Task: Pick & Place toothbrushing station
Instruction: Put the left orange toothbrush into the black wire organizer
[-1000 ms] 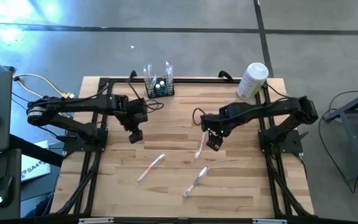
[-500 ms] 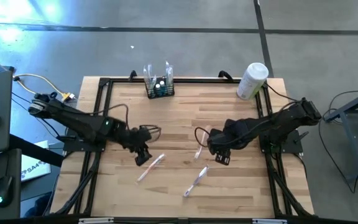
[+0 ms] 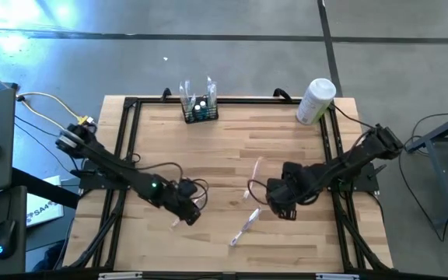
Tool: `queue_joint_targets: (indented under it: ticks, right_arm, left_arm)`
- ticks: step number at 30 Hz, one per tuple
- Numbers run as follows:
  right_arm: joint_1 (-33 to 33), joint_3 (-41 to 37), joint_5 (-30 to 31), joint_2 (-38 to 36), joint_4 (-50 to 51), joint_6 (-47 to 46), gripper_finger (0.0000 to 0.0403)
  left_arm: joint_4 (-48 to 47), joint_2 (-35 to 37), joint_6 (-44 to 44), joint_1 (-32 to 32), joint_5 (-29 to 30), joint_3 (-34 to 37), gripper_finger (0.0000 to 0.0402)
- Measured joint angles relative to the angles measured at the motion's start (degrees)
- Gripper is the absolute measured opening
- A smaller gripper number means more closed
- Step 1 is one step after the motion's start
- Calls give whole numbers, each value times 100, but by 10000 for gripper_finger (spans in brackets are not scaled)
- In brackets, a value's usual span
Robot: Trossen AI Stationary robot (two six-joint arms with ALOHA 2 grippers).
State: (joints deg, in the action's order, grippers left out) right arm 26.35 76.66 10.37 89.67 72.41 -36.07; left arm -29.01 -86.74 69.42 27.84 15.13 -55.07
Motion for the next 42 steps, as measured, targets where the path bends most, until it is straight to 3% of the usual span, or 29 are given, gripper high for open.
queue_joint_targets:
  ticks: [5, 16, 26, 32, 37, 42]
  right_arm:
    - [203, -22, -4, 0, -39, -39, 229]
    - [254, -22, 19, 0, 62, -182, 229]
    - [254, -22, 125, 0, -28, -134, 229]
    - [292, -22, 127, 0, -34, -209, 229]
    - [335, -24, 125, 0, -44, -307, 229]
    - [367, -24, 133, 0, -78, -326, 229]
  left_arm:
    - [4, -532, 604, -14, -85, 0, 255]
    - [-283, -813, 453, -64, 67, 0, 255]
    - [-324, -1182, 410, -311, -825, -33, 255]
    - [-509, -1526, 432, -309, -933, -159, 251]
    - [-968, -1549, 405, -311, -971, -380, 195]
    - [-1139, -1558, 285, -315, -941, -455, 80]
